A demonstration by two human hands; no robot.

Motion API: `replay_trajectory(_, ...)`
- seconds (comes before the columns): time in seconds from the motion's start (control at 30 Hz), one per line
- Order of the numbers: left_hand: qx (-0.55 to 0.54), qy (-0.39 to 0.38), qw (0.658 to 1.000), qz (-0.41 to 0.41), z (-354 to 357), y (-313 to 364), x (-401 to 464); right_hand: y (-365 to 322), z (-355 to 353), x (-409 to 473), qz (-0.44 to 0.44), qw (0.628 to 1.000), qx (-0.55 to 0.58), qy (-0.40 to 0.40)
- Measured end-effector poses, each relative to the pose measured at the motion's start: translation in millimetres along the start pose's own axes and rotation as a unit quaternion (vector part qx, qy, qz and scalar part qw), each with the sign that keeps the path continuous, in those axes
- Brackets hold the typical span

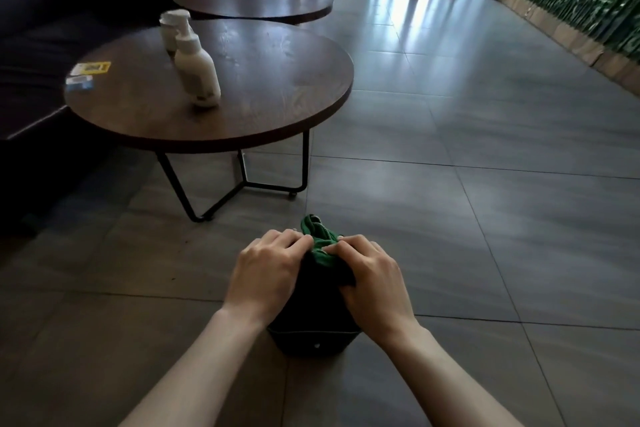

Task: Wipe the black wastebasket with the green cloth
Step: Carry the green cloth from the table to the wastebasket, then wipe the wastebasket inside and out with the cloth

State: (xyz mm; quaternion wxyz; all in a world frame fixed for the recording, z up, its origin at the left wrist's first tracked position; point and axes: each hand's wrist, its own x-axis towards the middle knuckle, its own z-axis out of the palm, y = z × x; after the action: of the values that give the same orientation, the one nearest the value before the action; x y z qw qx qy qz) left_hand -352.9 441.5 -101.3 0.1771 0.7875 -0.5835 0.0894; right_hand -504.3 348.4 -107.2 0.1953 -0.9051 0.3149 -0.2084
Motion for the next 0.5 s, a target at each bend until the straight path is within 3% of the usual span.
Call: replay_trajectory(0.5,-0.01,0.032,0.999,-0.001,169.6,-26.8,-39.1,101.8,148.1,-27.7,-0.018,0.999,0.028,0.041)
